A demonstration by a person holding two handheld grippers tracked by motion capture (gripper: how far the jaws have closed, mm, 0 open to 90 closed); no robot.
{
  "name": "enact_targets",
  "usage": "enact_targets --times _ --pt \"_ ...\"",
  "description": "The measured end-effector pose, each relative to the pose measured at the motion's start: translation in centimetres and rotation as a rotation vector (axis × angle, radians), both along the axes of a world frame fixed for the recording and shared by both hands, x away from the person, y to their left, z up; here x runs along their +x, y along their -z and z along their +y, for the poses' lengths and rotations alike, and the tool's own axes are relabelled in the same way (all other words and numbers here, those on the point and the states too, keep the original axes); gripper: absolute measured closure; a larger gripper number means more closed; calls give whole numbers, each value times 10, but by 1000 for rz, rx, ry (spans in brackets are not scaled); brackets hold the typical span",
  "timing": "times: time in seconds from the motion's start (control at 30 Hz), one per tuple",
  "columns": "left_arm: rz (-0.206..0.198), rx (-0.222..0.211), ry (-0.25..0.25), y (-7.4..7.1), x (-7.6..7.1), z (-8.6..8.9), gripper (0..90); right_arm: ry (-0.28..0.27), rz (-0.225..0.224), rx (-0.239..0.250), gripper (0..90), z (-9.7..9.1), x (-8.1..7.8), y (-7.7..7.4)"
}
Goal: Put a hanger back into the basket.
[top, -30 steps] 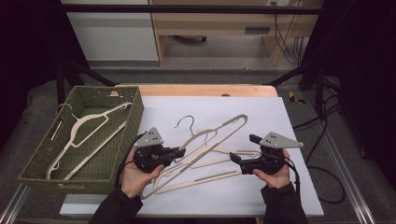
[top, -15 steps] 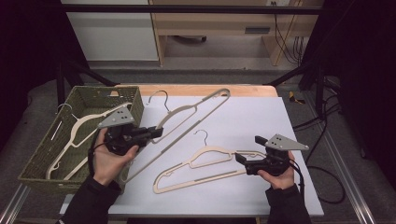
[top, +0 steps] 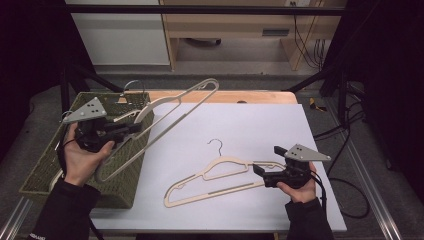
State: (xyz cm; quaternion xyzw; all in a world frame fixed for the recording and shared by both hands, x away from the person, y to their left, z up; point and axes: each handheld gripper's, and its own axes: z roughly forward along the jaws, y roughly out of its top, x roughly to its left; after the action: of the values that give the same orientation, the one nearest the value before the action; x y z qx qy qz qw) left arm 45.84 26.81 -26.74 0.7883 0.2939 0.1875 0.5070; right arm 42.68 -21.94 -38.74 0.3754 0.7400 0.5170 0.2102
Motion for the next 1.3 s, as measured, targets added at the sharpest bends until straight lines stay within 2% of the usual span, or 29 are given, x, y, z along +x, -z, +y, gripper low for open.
enact_targets --times 0.13,0.2,0.23,0.27,0.3,0.37,0.4,0.47,0.5,0.53,0.57,0.63,0.77,0.8,0.97,1.27,1.3 --pt "5 12 -41 -3 7 23 858 3 2 4 36 0 0 0" --pt "5 13 -49 -3 8 28 858 -1 2 -2 36 0 0 0" --pt "8 12 -61 -3 11 38 858 -1 5 0 36 1 1 1" --pt "8 12 -61 -3 11 38 858 -1 5 -2 36 1 1 1" --pt "8 20 -75 -2 13 47 857 0 7 -2 36 2 1 1" --pt "8 21 -82 -2 14 51 857 -1 5 -5 36 2 1 1" --pt "10 25 -98 0 16 60 857 1 4 -4 36 2 1 1" --pt "12 23 -105 1 17 65 857 2 4 -5 36 2 1 1" --pt "20 27 -116 2 20 74 857 5 7 -6 36 2 1 2" --pt "20 27 -116 2 20 74 857 6 7 -7 36 3 1 2" --pt "23 38 -129 4 22 83 857 4 10 -8 35 3 1 2" --pt "29 37 -136 4 23 87 857 5 9 -8 36 3 2 2" --pt "30 45 -165 8 26 108 857 5 8 -11 36 3 2 3" --pt "30 45 -165 8 26 108 857 4 7 -10 36 3 2 3" --pt "49 70 -184 16 29 129 856 5 8 -10 36 3 3 3" --pt "67 76 -213 29 32 151 856 4 14 -10 36 4 3 4" --pt "74 81 -220 31 32 157 856 6 16 -9 36 4 3 4"
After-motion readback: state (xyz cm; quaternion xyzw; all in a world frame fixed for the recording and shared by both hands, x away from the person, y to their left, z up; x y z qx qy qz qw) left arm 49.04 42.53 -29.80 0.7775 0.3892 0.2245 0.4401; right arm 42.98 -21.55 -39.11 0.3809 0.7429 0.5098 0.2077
